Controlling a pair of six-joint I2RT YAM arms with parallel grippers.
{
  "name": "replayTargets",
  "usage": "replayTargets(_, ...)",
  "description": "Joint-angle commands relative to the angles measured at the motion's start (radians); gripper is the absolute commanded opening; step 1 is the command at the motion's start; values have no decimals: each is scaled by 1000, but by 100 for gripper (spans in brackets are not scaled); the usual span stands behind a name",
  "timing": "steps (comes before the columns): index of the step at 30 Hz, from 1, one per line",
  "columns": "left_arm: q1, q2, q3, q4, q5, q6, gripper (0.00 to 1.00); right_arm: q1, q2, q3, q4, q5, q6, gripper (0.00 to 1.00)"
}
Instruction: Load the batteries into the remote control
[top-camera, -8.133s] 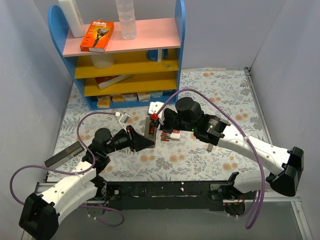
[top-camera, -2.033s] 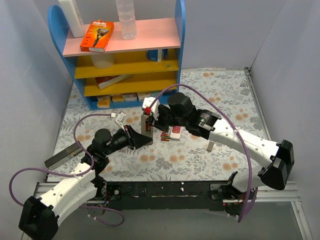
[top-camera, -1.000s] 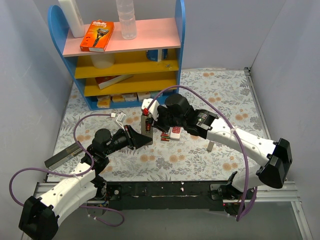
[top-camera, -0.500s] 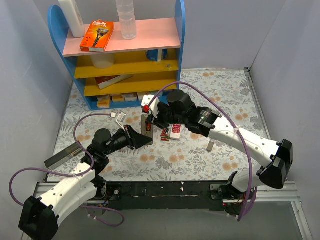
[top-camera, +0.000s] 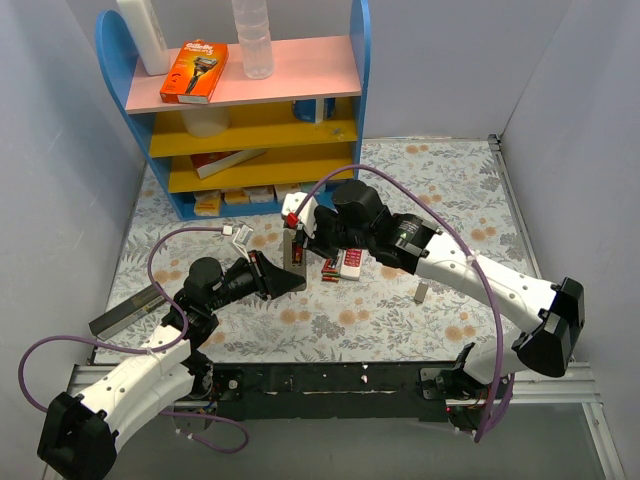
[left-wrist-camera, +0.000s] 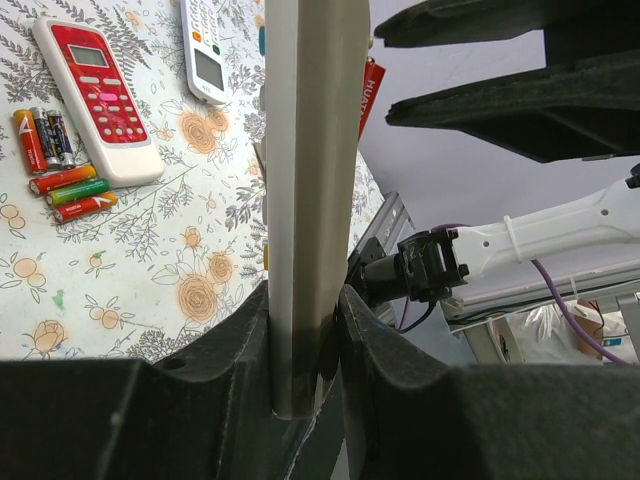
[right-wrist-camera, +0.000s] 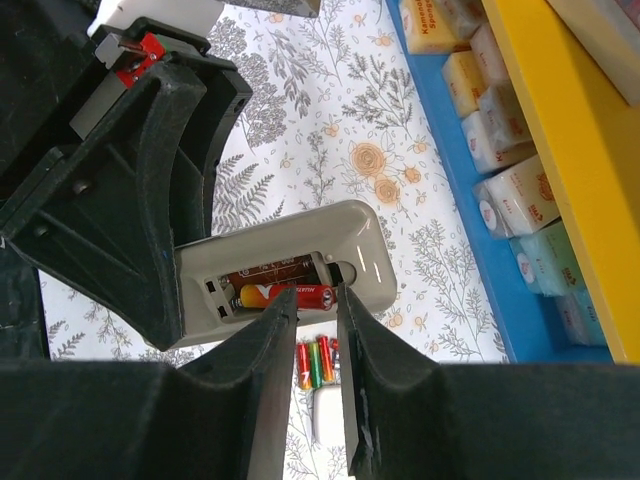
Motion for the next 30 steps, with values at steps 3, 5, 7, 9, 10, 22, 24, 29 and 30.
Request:
replayTargets(3,-5,-14,25,33,15,18,0,-4,22,48,-27,-31,-11,27)
replayTargets(5,-4,-17,26,33,16,20,0,-4,28,48,-38,-40,-15,25)
replayTargets(7,-5,-17,26,33,18,20,0,-4,34,51,-47,-46,-21,20)
replayTargets(9,-5,-16,26,33,19,20,0,-4,42,57,-67,-47,-28,18)
replayTargets(10,-4,-16,26,36,25,20,0,-4,45,58,-73,-46,-39,18)
replayTargets(22,-5,-6,44,50,62,49,0,-4,95,86,-181,-64,-84,13)
replayTargets(24,-5,-6,54,49,64,54,0,-3,108,88,-187,-66,-79,12)
replayTargets(29,-5,-3,61,50,71,69,0,0,140,91,-202,-58,-65,9)
replayTargets(30,-5,-5,63,49,71,69,0,2,143,89,-202,-55,-65,9)
